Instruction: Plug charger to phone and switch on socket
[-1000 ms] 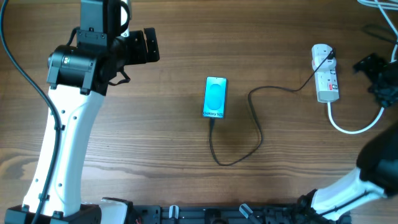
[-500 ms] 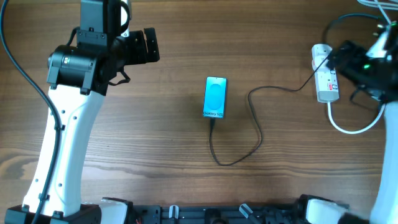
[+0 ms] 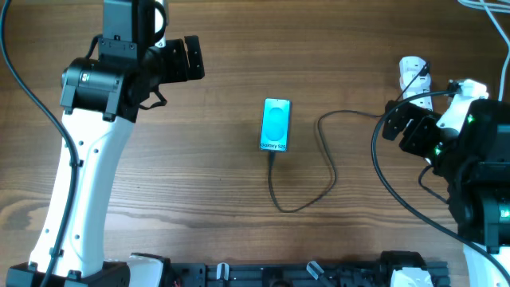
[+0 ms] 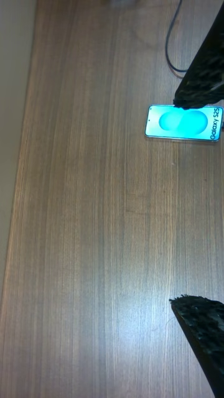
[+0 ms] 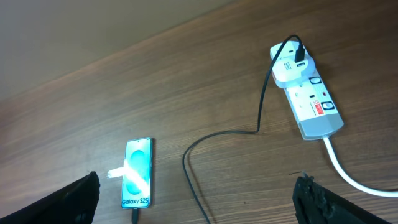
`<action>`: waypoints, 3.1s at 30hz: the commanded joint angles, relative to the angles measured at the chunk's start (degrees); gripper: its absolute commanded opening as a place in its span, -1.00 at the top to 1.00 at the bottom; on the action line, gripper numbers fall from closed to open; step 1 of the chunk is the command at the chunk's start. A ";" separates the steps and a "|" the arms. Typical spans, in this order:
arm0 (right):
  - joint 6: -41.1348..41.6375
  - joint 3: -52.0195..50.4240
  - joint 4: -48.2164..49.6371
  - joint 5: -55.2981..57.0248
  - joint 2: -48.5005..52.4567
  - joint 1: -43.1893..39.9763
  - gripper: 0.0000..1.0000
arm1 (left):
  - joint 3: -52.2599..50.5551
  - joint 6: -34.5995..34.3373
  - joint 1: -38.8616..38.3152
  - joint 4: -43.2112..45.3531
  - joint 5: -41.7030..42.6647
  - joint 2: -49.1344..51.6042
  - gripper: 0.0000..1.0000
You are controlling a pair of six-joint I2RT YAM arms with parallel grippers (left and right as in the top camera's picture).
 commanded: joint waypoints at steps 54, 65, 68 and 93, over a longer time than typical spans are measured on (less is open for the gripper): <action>-16.63 -66.25 56.98 2.54 -52.59 0.83 -1.00 | -0.35 -0.57 0.11 0.09 -0.74 -0.22 -1.00; -17.07 -66.18 52.06 4.07 -52.59 0.87 -1.00 | -0.35 -0.55 0.11 0.09 -0.74 -0.22 -1.00; -20.63 -66.18 51.93 3.21 -52.59 0.87 -1.00 | -0.35 -0.55 0.11 0.09 -0.74 -0.22 -1.00; -20.48 -66.18 52.04 3.02 -52.57 0.87 -1.00 | -0.35 -0.55 0.11 0.09 -0.74 -0.22 -1.00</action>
